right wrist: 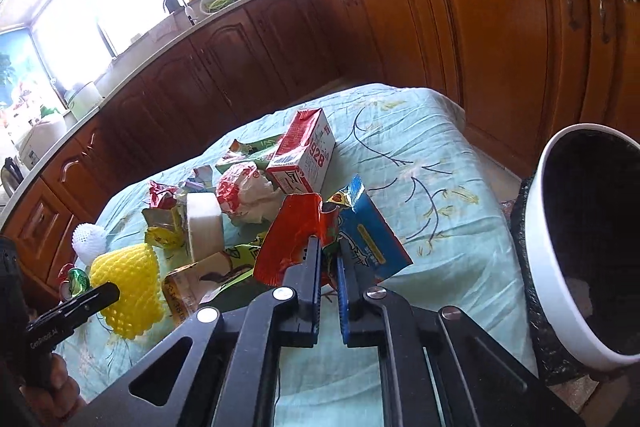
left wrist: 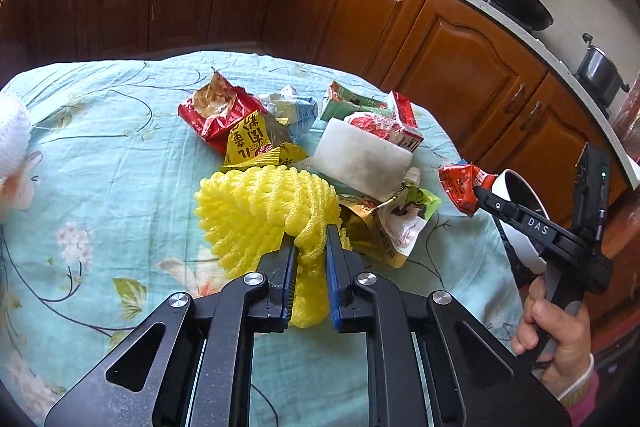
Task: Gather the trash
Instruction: 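Grasp the yellow foam net with the left tool while the right tool grasps red and blue wrappers, then carry both items over the bin and open both tools to release them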
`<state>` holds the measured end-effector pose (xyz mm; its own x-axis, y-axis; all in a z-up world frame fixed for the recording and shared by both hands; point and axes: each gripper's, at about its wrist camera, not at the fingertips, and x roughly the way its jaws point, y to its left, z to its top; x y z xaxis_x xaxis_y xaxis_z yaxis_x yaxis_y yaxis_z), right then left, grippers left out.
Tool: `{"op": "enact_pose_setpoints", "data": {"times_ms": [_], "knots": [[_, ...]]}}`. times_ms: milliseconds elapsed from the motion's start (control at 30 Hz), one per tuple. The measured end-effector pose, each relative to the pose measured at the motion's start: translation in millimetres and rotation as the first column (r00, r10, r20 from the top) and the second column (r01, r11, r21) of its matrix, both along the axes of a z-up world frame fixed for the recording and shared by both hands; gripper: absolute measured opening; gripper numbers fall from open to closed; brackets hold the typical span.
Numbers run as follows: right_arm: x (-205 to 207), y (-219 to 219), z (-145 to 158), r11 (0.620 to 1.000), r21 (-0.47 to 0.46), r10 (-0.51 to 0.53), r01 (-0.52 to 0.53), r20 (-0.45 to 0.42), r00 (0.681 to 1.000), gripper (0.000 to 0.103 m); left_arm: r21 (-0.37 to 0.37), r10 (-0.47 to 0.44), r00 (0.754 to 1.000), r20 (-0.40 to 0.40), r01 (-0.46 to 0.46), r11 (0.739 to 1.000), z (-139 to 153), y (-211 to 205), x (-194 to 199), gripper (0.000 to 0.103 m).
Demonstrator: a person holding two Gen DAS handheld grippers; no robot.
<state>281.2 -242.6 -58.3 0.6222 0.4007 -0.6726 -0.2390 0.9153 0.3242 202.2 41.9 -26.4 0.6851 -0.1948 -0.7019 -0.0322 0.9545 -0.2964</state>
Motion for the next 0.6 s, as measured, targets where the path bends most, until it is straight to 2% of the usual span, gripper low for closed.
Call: {"op": "enact_pose_setpoints", "data": {"times_ms": [133,300,600], "knots": [[-22,-12,15,1.000,0.022,-0.006,0.005,0.025,1.000,0.006,0.001,-0.025,0.998,0.060,0.025,1.000,22,-8,-12,0.012],[-44,-30,27,0.999,0.042,-0.027,0.025,0.042,0.999,0.006,-0.006,-0.096,0.989,0.113,0.097,0.995,43,-33,-19,0.012],[-74,-75,38,0.993,0.059,-0.102,0.098,0.060,0.993,0.006,-0.010,-0.222,0.969,0.109,0.225,0.974,45,-87,-12,0.012]]}}
